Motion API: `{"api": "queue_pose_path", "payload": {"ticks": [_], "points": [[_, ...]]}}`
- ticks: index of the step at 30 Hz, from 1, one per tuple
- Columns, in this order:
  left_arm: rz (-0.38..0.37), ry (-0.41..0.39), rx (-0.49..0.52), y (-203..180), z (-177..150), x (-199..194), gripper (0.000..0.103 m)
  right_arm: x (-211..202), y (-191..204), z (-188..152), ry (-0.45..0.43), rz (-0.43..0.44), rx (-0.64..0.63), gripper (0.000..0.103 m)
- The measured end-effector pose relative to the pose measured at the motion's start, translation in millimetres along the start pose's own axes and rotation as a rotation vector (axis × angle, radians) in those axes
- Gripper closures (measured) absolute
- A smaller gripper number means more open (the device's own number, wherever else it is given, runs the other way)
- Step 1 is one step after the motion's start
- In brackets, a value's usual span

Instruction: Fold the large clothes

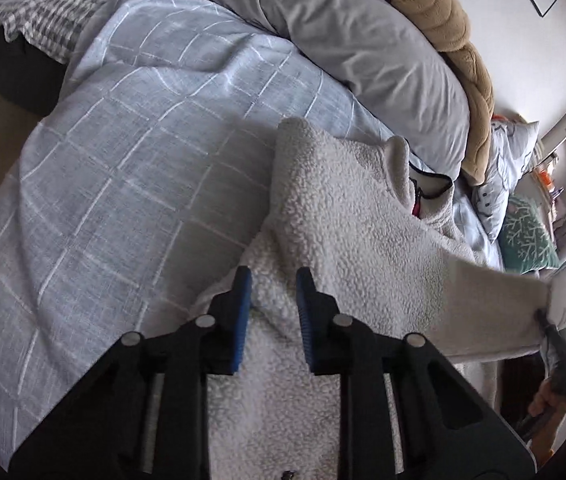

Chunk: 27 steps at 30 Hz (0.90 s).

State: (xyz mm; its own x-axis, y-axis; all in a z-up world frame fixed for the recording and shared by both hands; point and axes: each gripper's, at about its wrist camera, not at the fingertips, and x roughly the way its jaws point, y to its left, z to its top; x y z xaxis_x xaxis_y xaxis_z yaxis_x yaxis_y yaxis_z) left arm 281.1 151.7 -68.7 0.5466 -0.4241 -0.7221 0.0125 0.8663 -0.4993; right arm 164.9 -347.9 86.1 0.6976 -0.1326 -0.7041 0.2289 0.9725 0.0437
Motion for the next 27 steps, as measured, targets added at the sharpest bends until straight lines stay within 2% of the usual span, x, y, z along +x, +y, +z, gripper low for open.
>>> {"api": "queue_pose_path", "payload": {"ticks": [3,5,6,7,8,9,10,12,13,16,19,20,23,25,27], "points": [[-0.013,0.039,0.009,3.3,-4.5,10.5,0.079,-31.8,18.4,23.8,-0.143,-0.021,-0.078,0.094],[0.011,0.075,0.038,1.7,-9.2,21.1,0.079,-29.6,16.4,31.0,-0.188,-0.058,-0.096,0.094],[0.024,0.101,0.05,2.3,-11.2,26.9,0.079,-22.6,13.1,33.0,-0.183,-0.084,-0.097,0.093],[0.044,0.141,0.052,3.6,-13.5,34.0,0.079,-4.3,4.3,32.9,-0.144,-0.131,-0.087,0.093],[0.083,0.21,0.048,6.4,-17.3,44.1,0.087,12.9,-2.8,29.9,-0.097,-0.152,-0.07,0.093],[0.11,0.254,0.044,8.7,-20.2,50.2,0.088,42.9,-16.5,19.9,0.003,-0.158,-0.033,0.093],[0.111,0.263,0.043,9.2,-20.9,51.5,0.088,66.8,-24.8,8.1,0.093,-0.16,-0.016,0.093],[0.11,0.274,0.058,5.7,-17.5,47.6,0.088,101.4,-30.9,-16.4,0.218,-0.191,-0.052,0.091],[0.099,0.273,0.061,3.9,-14.6,43.4,0.088,114.4,-31.4,-31.5,0.249,-0.198,-0.086,0.091],[0.041,0.199,0.04,4.3,-0.3,23.2,0.086,108.6,-28.2,-36.9,0.197,-0.199,-0.11,0.088],[-0.03,0.114,-0.023,9.6,15.4,17.5,0.069,103.8,-32.6,-29.5,0.21,-0.168,-0.076,0.086],[-0.046,0.106,-0.031,9.5,19.8,23.5,0.068,105.5,-33.4,-27.7,0.211,-0.159,-0.07,0.084],[-0.102,0.161,-0.05,6.7,31.0,59.0,0.068,102.4,-38.1,-23.4,0.212,-0.125,-0.05,0.082],[-0.111,0.196,-0.084,7.9,46.2,82.1,0.068,101.4,-42.7,-24.4,0.219,-0.104,-0.03,0.082],[-0.15,0.197,-0.111,4.5,65.3,98.8,0.068,105.1,-45.4,-22.7,0.223,-0.094,-0.025,0.081]]}}
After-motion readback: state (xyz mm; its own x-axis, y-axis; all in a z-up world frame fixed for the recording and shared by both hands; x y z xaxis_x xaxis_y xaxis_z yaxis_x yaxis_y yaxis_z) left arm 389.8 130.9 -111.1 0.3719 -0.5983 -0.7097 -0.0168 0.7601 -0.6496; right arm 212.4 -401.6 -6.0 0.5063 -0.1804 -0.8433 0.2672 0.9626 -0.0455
